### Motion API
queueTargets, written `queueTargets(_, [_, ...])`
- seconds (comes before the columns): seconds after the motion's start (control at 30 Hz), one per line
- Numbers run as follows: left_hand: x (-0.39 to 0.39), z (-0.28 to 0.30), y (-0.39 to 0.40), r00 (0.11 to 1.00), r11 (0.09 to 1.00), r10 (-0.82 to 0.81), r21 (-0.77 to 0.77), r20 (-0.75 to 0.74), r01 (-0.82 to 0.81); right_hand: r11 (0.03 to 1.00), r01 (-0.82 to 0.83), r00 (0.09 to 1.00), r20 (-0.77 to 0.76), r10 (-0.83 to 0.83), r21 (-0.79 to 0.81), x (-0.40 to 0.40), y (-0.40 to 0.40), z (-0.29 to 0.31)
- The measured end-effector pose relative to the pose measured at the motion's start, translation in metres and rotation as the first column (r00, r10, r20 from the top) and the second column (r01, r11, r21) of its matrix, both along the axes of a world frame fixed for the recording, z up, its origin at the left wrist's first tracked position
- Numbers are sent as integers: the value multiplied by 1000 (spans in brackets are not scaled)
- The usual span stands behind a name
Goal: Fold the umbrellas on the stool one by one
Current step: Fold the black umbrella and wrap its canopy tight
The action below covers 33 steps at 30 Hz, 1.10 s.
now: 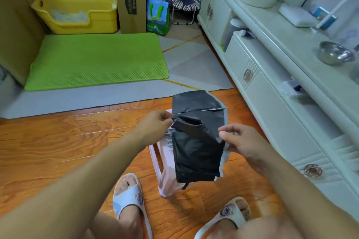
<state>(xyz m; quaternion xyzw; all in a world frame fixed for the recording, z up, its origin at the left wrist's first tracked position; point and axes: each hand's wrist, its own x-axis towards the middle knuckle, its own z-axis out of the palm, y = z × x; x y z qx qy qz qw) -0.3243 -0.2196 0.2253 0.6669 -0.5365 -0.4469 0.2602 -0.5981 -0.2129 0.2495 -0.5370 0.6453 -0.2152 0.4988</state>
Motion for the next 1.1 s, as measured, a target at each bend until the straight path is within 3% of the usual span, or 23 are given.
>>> queueTargets(0.1, [-17, -2, -4, 994, 994, -87, -57, 63, 90, 995, 3, 998, -65, -9, -100, 4, -2, -5])
queueTargets(0.23, [-29, -6, -7, 936, 974, -172, -91, 306, 209, 988, 36, 998, -47, -43, -150, -5, -7, -6])
queueTargets(0.4, [-32, -12, -11, 956, 980, -181, -40, 231, 195, 937, 108, 993, 0, -114, -331, 2, -20, 6])
queueTargets(0.57, [-31, -14, -14, 957, 985, -155, -38, 247, 170, 875, 157, 987, 107, -121, -458, 15, -34, 22])
queueTargets(0.73, [-25, -9, -17, 973, 974, -221, -40, 67, 224, 830, 203, 971, 218, -101, -519, 22, -53, 36])
queueTargets(0.9, [-26, -7, -26, 965, 961, -262, -83, 14, 262, 853, 183, 954, 297, -35, -489, 24, -60, 42])
queueTargets(1.1, [-34, 3, -31, 932, 994, -111, -19, -345, 111, 876, 145, 941, 338, 22, -460, 20, -54, 41])
